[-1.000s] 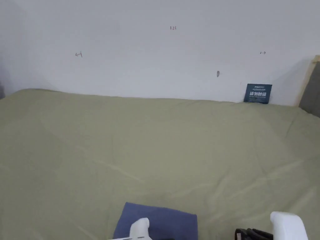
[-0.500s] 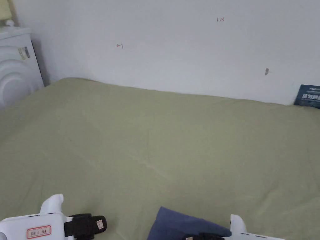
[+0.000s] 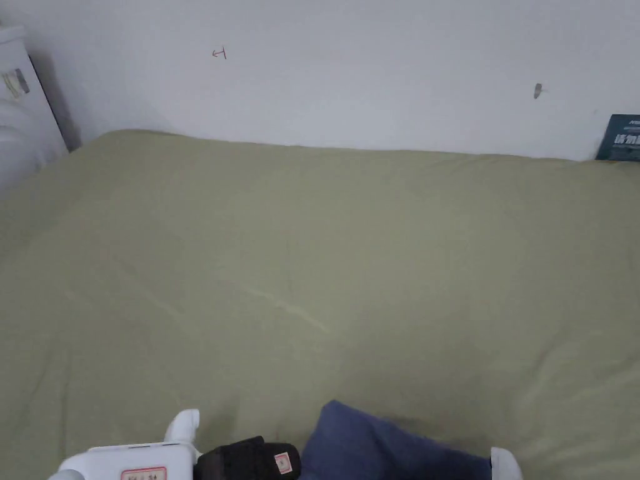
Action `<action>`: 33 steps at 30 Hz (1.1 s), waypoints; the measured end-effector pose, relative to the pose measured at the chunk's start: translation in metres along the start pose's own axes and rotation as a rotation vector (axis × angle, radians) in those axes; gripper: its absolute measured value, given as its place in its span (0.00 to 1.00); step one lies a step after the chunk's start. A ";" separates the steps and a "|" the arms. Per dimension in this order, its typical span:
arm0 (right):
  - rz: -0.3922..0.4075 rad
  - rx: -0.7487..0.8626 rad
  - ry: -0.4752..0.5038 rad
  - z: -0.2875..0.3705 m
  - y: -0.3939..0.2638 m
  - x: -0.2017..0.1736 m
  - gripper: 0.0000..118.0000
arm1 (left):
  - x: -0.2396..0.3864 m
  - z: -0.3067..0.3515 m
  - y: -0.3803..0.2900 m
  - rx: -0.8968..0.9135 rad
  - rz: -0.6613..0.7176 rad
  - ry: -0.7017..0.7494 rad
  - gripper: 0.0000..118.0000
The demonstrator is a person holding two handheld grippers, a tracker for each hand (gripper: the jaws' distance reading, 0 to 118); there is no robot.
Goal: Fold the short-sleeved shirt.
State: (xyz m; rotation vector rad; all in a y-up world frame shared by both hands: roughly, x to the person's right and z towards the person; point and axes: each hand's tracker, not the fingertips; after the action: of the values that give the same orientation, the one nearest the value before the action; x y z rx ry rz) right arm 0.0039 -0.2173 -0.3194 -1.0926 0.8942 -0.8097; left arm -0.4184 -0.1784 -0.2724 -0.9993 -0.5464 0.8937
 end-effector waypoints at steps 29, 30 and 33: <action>0.202 0.157 -0.099 0.025 -0.008 -0.038 0.00 | -0.026 0.080 0.063 0.006 -0.079 0.135 0.17; 0.206 0.165 -0.099 0.025 -0.008 -0.042 0.00 | -0.037 0.105 0.078 0.015 -0.083 0.179 0.17; 0.217 0.177 -0.102 0.021 -0.008 -0.054 0.00 | -0.066 0.177 0.116 0.060 -0.069 0.301 0.17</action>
State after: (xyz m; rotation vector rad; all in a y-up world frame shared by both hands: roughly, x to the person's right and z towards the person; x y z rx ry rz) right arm -0.0004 -0.1636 -0.2972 -0.8584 0.8224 -0.6343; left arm -0.6310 -0.1207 -0.2949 -1.0316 -0.2955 0.6782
